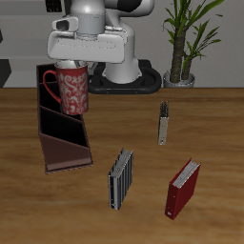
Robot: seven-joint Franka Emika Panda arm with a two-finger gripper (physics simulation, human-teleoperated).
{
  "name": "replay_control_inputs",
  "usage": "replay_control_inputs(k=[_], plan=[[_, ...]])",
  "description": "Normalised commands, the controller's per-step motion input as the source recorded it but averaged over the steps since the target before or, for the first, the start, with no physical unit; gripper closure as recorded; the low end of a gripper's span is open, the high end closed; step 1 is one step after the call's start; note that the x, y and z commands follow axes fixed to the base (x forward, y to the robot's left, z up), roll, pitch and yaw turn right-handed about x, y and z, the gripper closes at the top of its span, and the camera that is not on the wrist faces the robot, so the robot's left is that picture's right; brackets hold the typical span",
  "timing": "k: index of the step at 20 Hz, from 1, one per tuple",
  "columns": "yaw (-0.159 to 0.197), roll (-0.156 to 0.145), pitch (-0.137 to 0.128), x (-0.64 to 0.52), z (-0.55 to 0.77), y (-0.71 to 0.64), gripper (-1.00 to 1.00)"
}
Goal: Place the red mug into the right desk caddy's left compartment and place the red book into the right desk caddy's front compartment
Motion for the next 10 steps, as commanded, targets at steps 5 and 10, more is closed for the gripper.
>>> replay_control_inputs(k=[5, 10], plan=[[-0.043, -0.005, -0.004, -0.28, -0.02, 0.06, 1.00], [-0.058, -0.055, -0.028, -0.26, 0.03, -0.10, 1.00]])
